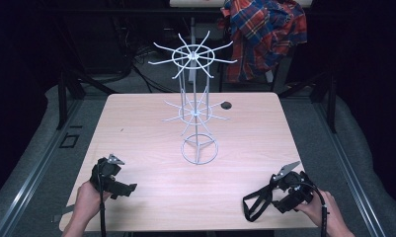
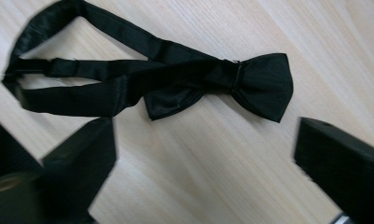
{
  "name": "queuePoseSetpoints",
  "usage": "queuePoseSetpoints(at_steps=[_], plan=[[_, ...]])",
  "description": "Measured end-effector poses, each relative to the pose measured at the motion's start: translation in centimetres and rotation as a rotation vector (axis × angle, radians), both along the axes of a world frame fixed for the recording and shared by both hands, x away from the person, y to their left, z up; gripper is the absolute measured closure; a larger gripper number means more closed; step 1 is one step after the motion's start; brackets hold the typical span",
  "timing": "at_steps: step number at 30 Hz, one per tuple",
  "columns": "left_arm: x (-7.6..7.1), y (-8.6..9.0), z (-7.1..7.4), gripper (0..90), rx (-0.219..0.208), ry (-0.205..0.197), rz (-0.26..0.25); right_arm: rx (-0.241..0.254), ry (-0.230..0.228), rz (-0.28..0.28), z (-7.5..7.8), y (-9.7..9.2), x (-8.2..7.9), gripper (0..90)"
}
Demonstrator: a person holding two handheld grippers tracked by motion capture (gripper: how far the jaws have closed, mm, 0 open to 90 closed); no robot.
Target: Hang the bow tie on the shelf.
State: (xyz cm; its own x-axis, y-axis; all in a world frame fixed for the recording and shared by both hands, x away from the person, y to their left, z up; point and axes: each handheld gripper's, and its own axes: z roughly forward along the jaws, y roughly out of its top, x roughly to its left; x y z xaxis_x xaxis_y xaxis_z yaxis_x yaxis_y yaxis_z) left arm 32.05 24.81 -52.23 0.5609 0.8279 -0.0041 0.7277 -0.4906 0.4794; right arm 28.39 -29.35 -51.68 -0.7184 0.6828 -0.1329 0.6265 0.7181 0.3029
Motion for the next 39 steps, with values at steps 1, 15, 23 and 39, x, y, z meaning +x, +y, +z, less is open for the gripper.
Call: queuePoseSetpoints(at_steps=[1, 15, 23, 39], plan=[[0.0, 0.0, 0.0, 0.0, 0.0, 0.0, 0.0, -0.019, -0.011, 0.007, -0.1, 0.4, -0.1, 13.8], [0.0, -0.1, -0.1, 0.0, 0.006, 0.004, -0.002, 0.027, -0.129, 0.04, 0.4, 2.0, -0.5, 36.0], [0.1, -0.2, -0.2, 0.0, 0.012, 0.008, -0.006, 0.032, -0.134, 0.055, 0.0, 3.1, -0.2, 53.0], [0.1, -0.2, -0.3, 0.0, 0.008, 0.006, -0.005, 0.06, -0.136, 0.062, 0.0, 3.6, -0.1, 89.8]])
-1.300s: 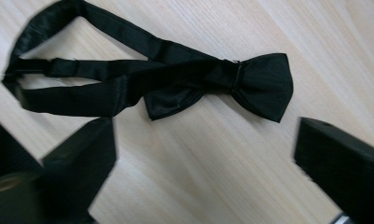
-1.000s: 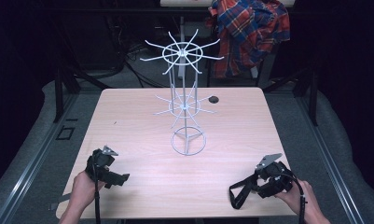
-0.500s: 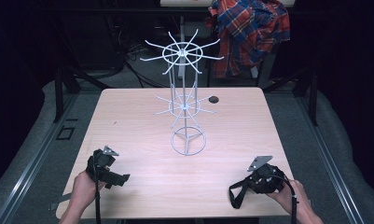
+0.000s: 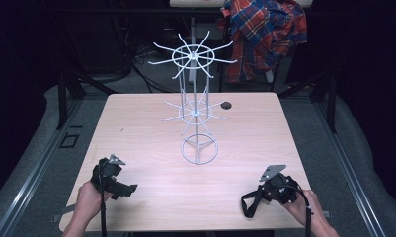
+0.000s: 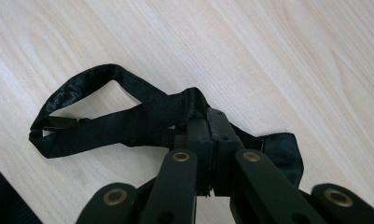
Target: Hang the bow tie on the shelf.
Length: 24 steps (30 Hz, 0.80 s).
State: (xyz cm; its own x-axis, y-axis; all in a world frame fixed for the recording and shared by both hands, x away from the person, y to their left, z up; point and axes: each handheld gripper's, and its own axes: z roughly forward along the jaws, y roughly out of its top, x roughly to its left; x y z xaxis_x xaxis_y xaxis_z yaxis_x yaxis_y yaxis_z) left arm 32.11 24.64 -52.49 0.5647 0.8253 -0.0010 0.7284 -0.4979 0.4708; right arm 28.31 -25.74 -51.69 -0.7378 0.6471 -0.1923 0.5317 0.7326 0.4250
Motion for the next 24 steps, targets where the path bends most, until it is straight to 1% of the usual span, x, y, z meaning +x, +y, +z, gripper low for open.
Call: queuePoseSetpoints(at_steps=[1, 3, 4, 8, 9, 12, 13, 14, 15, 16, 17, 18, 20, 24], plan=[[0.0, 0.0, 0.0, 0.0, 0.002, 0.0, 0.001, 0.029, -0.008, -0.011, 0.1, -0.2, 0.0, 89.9], [0.0, 0.0, 0.0, 0.0, 0.002, 0.0, 0.001, 0.026, -0.013, -0.014, 0.2, -0.3, 0.0, 89.9], [0.0, 0.0, 0.0, 0.0, 0.0, 0.003, 0.0, 0.037, -0.015, -0.018, 0.4, -0.4, 0.0, 89.9], [0.0, 0.0, 0.0, 0.0, -0.001, 0.003, 0.0, 0.051, -0.032, -0.021, 0.9, -0.7, 0.0, 90.0], [0.0, 0.0, 0.0, 0.0, 0.0, 0.004, 0.0, 0.07, -0.042, -0.034, 1.2, -0.7, -0.1, 90.0], [0.0, 0.0, 0.0, 0.0, 0.0, 0.004, -0.001, 0.085, -0.042, -0.037, 1.5, -0.8, -0.2, 90.0], [0.0, 0.0, 0.0, 0.0, 0.001, 0.004, 0.0, 0.099, -0.043, -0.037, 1.6, -0.8, -0.2, 90.0], [0.0, 0.0, 0.0, 0.0, 0.001, 0.004, 0.0, 0.103, -0.046, -0.042, 1.8, -0.8, -0.3, 90.0], [0.0, 0.0, 0.0, 0.0, 0.002, 0.004, 0.0, 0.116, -0.048, -0.046, 1.9, -0.9, -0.3, 90.0], [0.0, 0.0, 0.0, 0.0, 0.003, 0.005, 0.001, 0.141, -0.055, -0.056, 2.1, -0.9, -0.4, 90.0], [0.0, 0.0, 0.0, 0.0, 0.003, 0.005, 0.001, 0.141, -0.055, -0.056, 2.1, -0.9, -0.4, 90.0], [0.0, 0.0, -0.1, 0.0, 0.003, 0.003, 0.004, 0.157, -0.051, -0.064, 2.5, -1.1, -0.4, 90.0], [0.0, 0.0, 0.0, 0.0, 0.002, 0.007, 0.002, 0.163, -0.054, -0.067, 2.6, -1.1, -0.4, 90.0], [0.0, 0.0, 0.0, 0.0, 0.005, 0.007, 0.001, 0.197, -0.06, -0.082, 2.9, -1.2, -0.4, 90.0]])
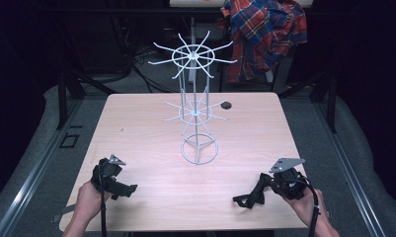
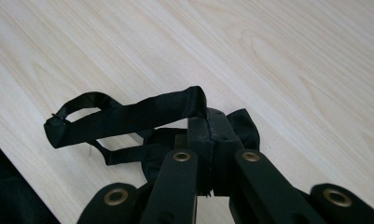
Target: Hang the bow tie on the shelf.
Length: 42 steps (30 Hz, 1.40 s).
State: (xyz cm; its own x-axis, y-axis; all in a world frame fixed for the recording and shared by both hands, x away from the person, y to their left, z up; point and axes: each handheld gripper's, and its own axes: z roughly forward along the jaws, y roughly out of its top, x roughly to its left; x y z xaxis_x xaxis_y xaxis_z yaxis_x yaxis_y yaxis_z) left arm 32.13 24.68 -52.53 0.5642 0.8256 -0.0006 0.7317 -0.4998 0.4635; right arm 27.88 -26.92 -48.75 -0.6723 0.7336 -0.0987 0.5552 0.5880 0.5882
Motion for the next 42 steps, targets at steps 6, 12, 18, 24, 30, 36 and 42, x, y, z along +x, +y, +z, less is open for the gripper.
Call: queuePoseSetpoints(at_steps=[6, 12, 18, 24, 30, 36, 42], plan=[[0.0, 0.0, 0.1, 0.0, -0.001, -0.005, 0.0, 0.02, -0.011, -0.01, 0.4, 0.2, -0.1, 90.0], [0.0, 0.0, 0.0, 0.0, -0.003, -0.006, 0.0, 0.04, -0.018, -0.015, 1.0, 0.4, 0.0, 90.0], [0.0, -0.1, 0.0, 0.0, 0.0, -0.007, 0.0, 0.059, -0.038, -0.034, 1.4, 0.4, 0.1, 90.0], [-0.1, 0.0, 0.1, 0.0, -0.001, -0.009, 0.0, 0.06, -0.046, -0.04, 1.8, 0.4, 0.3, 90.0], [-0.1, -0.1, 0.2, 0.0, 0.001, -0.009, -0.001, 0.071, -0.068, -0.051, 2.4, 0.5, 0.7, 90.0], [-0.1, -0.1, 0.1, 0.0, 0.002, -0.014, 0.002, 0.069, -0.073, -0.052, 2.8, 0.7, 1.0, 90.0], [-0.1, -0.1, 0.1, 0.0, -0.003, -0.014, 0.0, 0.095, -0.082, -0.056, 3.2, 0.8, 1.8, 90.0]])
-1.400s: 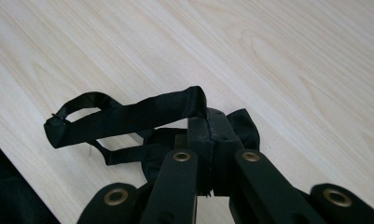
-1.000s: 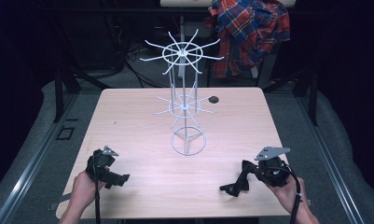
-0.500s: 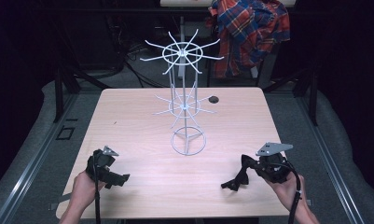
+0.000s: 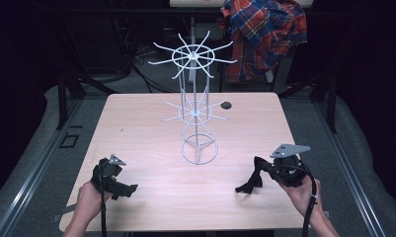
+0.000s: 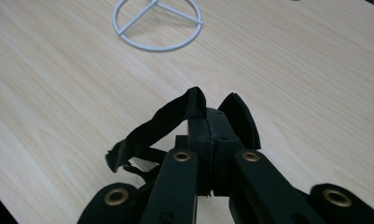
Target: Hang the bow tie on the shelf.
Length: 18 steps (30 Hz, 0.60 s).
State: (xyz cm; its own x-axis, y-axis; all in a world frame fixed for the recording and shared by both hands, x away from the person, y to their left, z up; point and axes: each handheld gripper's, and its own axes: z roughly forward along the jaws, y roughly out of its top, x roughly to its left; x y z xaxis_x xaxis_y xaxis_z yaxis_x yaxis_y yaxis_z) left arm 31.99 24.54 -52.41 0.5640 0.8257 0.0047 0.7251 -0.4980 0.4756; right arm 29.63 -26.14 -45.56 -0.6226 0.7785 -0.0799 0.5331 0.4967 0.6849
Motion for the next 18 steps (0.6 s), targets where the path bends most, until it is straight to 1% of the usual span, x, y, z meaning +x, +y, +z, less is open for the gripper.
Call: queuePoseSetpoints(at_steps=[1, 3, 4, 5, 8, 10, 11, 12, 15, 18], plan=[[0.0, 0.0, 0.0, 0.0, 0.0, 0.0, 0.0, 0.012, 0.003, 0.002, 0.1, 0.1, 0.2, 90.0], [0.0, 0.0, 0.0, 0.0, -0.001, 0.001, 0.0, 0.018, -0.012, 0.006, 0.4, 0.3, 0.4, 90.0], [0.0, 0.0, 0.0, 0.0, -0.003, 0.002, -0.002, 0.025, -0.021, 0.005, 0.8, 0.4, 0.6, 90.0], [0.0, 0.0, 0.0, 0.0, -0.003, 0.002, -0.002, 0.025, -0.021, 0.005, 0.8, 0.4, 0.6, 90.0], [0.0, 0.0, 0.0, 0.0, -0.004, 0.002, -0.002, 0.036, -0.04, 0.002, 1.5, 0.6, 1.0, 90.0], [0.0, 0.0, 0.0, 0.0, -0.004, 0.001, -0.002, 0.051, -0.046, -0.003, 1.8, 0.6, 1.4, 90.0], [0.0, 0.0, 0.0, 0.0, -0.005, 0.001, -0.002, 0.065, -0.045, 0.002, 2.0, 0.7, 1.5, 90.0], [0.0, 0.1, 0.0, 0.0, -0.008, 0.001, -0.002, 0.091, -0.048, 0.004, 2.3, 0.8, 1.8, 90.0], [0.0, 0.1, 0.0, 0.0, -0.009, 0.0, -0.002, 0.089, -0.056, 0.008, 2.6, 1.1, 2.0, 90.0], [0.0, 0.1, 0.0, 0.0, -0.009, 0.003, -0.003, 0.098, -0.065, 0.013, 3.0, 1.6, 2.5, 90.0]])
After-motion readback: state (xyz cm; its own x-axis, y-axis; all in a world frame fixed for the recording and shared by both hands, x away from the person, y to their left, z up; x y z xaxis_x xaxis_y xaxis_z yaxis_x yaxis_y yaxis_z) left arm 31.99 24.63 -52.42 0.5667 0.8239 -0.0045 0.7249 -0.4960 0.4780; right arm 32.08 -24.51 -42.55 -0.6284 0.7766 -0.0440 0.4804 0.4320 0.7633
